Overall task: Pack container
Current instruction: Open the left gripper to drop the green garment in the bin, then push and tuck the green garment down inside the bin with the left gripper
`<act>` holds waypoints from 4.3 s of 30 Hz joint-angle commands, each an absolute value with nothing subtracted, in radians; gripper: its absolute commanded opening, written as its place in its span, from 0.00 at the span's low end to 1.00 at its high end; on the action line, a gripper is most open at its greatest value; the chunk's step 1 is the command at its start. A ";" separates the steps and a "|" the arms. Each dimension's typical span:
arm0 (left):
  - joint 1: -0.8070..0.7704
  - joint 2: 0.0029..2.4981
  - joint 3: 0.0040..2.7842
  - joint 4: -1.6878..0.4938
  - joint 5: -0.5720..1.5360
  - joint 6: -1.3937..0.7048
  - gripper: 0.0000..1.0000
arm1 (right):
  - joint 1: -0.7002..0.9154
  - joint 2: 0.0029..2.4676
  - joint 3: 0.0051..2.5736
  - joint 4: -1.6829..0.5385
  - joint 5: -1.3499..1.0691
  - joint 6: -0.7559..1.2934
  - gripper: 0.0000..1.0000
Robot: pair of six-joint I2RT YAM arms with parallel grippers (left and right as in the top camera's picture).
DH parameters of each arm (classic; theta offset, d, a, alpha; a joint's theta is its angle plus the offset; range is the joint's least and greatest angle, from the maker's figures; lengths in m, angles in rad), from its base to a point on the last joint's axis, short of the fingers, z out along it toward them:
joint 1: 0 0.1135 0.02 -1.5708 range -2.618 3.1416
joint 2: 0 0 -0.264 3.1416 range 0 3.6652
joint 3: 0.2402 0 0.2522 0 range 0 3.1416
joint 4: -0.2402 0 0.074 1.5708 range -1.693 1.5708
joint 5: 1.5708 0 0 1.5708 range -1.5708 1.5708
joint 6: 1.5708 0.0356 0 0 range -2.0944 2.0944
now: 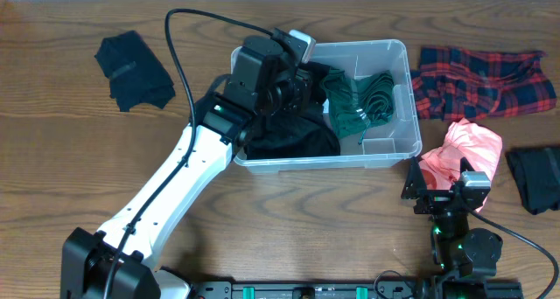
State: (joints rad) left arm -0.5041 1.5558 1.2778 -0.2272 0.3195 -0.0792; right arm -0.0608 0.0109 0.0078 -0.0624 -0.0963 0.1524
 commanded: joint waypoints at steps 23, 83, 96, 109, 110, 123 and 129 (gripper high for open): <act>-0.650 1.701 1.281 -0.221 0.406 0.334 0.06 | -0.047 0.005 0.006 -0.065 -0.094 0.160 0.99; -0.735 2.024 1.281 0.010 0.141 0.453 0.06 | -0.047 0.005 0.006 -0.065 -0.094 0.160 0.99; -0.682 2.036 1.281 0.094 0.025 0.472 0.06 | -0.047 0.005 0.006 -0.065 -0.094 0.160 0.99; -0.657 2.030 1.281 0.117 0.025 0.474 0.14 | -0.047 0.005 0.006 -0.065 -0.094 0.160 0.99; -0.663 2.025 1.281 0.108 0.025 0.474 0.17 | -0.047 0.005 0.006 -0.065 -0.094 0.160 0.99; -0.744 1.782 1.281 -0.166 0.026 0.432 0.59 | -0.047 0.005 0.006 -0.065 -0.094 0.160 0.99; -0.759 1.656 1.281 -0.095 0.124 0.369 0.06 | -0.047 0.005 0.006 -0.065 -0.094 0.160 0.99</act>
